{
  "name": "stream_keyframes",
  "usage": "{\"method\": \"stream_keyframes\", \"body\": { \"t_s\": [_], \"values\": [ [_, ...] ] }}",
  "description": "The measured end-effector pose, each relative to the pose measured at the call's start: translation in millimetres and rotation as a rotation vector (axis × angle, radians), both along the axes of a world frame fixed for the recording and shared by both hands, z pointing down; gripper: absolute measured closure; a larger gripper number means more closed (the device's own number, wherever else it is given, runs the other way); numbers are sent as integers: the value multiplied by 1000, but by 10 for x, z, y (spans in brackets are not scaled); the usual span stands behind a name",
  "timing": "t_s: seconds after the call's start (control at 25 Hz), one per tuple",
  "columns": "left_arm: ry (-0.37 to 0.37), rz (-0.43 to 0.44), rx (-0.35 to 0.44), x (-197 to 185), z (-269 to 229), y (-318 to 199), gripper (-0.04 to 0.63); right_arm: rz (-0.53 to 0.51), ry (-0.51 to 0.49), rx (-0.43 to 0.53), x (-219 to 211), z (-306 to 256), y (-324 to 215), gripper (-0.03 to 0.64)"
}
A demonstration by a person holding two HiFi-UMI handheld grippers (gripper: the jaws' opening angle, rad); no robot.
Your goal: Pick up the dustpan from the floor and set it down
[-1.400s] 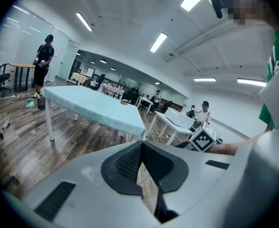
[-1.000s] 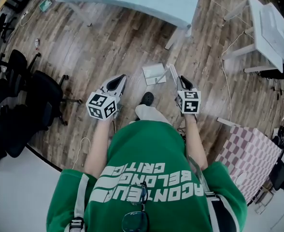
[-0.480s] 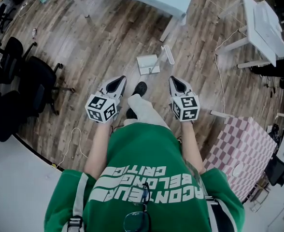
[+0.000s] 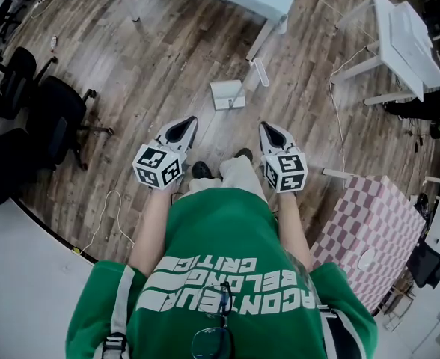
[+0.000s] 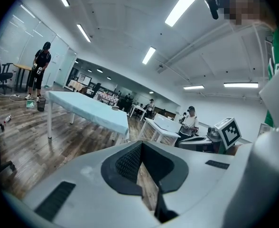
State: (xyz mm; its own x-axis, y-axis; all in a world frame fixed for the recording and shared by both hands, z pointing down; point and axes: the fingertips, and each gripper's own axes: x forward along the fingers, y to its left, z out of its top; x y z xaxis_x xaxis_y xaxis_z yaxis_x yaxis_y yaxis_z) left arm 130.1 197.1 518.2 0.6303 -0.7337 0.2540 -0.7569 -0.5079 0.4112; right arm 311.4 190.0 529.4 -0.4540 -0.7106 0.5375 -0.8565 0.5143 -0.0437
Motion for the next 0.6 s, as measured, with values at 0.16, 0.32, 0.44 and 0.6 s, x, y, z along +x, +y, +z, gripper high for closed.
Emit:
{"method": "stream_keyframes", "body": {
  "t_s": [0.16, 0.32, 0.44, 0.6],
  "values": [
    [-3, -12, 22, -14, -70, 12, 603, -3, -10, 14, 23, -36, 9, 609],
    [4, -30, 34, 8, -98, 28, 602, -6, -11, 16, 71, -21, 47, 609],
    [12, -39, 31, 43, -88, 40, 602, -5, -10, 12, 104, 0, 58, 609],
    [8, -25, 24, 143, -75, 84, 601, -1, -14, 5, 163, 20, 67, 609]
  ]
}}
